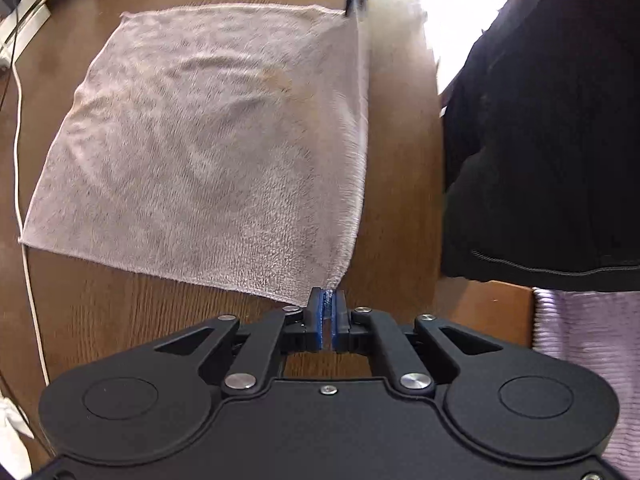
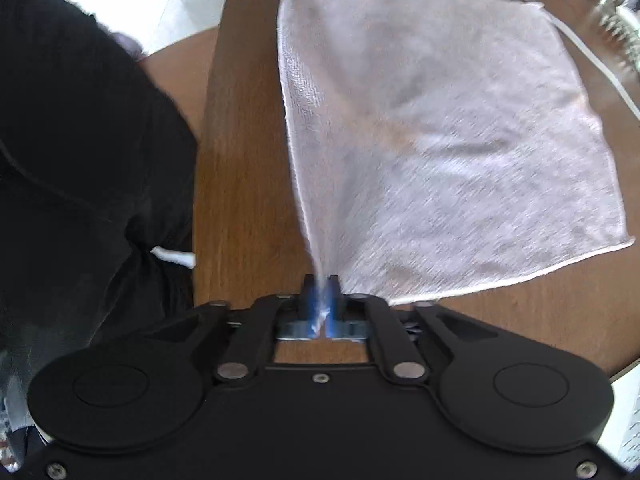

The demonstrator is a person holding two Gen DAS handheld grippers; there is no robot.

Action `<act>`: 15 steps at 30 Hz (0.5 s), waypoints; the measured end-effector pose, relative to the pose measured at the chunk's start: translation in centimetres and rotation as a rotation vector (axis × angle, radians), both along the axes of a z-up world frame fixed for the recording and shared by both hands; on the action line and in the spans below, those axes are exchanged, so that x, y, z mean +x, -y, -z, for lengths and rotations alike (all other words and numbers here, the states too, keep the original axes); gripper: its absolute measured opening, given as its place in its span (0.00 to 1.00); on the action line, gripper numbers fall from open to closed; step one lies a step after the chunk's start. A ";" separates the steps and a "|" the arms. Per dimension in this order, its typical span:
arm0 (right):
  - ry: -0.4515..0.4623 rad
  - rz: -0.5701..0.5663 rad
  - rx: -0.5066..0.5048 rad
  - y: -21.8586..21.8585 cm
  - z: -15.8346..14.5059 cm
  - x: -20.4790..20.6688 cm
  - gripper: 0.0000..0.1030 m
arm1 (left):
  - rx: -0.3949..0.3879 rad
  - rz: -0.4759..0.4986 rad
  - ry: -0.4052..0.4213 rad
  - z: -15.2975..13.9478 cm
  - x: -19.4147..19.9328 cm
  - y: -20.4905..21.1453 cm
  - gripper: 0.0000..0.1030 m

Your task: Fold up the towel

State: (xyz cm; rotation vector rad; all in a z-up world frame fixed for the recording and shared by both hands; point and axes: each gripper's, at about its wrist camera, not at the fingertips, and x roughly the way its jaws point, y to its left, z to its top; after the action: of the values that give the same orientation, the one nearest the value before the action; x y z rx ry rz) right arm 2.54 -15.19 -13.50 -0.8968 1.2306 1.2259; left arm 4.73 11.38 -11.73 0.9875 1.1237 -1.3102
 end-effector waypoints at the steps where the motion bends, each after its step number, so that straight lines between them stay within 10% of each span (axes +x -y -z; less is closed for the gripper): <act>1: 0.006 -0.010 0.005 0.3 -0.1 -0.3 0.75 | -0.002 -0.005 0.001 0.1 0.1 -0.1 0.31; 4: 0.045 -0.040 0.062 1.0 -0.7 -0.9 0.93 | -0.054 -0.014 0.025 -0.2 -0.2 -0.6 0.86; 6: 0.042 -0.042 0.056 1.1 -0.9 -1.0 0.93 | -0.093 0.002 0.053 -0.7 -0.6 -1.0 0.97; 15: 0.073 -0.019 0.031 1.8 -1.5 -1.9 0.94 | -0.069 -0.009 0.080 -1.2 -1.2 -1.2 0.97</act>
State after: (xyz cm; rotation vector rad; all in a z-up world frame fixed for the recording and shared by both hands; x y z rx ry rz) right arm 0.65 -17.00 -11.99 -0.9247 1.1451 1.2141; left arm 3.53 12.57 -10.49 0.9747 1.0146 -1.2832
